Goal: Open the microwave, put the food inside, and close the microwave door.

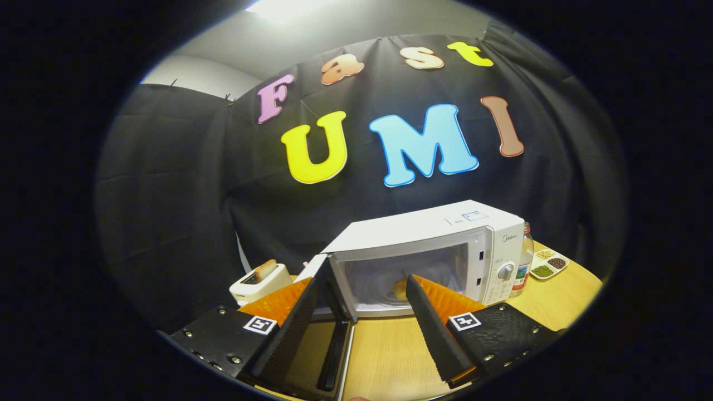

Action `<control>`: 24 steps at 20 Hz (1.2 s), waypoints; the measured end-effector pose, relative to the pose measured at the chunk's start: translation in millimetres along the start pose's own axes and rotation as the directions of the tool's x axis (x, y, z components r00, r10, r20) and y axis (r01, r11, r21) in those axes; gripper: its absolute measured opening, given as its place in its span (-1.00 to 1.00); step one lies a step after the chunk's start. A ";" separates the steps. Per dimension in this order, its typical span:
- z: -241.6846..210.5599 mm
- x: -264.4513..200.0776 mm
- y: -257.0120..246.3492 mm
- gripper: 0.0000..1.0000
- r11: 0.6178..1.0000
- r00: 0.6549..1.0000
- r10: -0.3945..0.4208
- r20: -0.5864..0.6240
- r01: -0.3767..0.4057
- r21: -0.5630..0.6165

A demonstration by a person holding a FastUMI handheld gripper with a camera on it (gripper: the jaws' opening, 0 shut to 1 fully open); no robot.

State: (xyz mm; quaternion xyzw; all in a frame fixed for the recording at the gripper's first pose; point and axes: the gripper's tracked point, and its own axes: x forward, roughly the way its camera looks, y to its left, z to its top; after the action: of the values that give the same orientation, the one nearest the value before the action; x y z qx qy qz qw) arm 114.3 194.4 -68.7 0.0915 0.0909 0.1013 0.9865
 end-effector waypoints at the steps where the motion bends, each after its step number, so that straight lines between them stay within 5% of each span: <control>1: 1.4 -9.1 16.7 0.93 0.999 0.999 0.033 0.004 -0.033 -0.013; 10: -11.2 -51.7 142.1 0.94 0.954 0.957 0.290 -0.021 -0.291 -0.072; 19: -83.9 -71.0 207.4 0.92 0.894 0.885 0.430 -0.181 -0.445 -0.050; 21: -106.7 -70.0 201.8 0.68 0.895 0.880 0.414 -0.234 -0.440 -0.069; 23: -125.4 -67.3 192.5 0.00 0.906 0.884 0.379 -0.274 -0.415 -0.087; 24: -133.5 -65.5 189.5 -0.19 0.909 0.883 0.368 -0.293 -0.408 -0.088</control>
State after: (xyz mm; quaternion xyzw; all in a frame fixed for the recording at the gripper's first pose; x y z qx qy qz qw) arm -9.9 384.3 -149.6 0.0201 0.1965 0.3148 0.9284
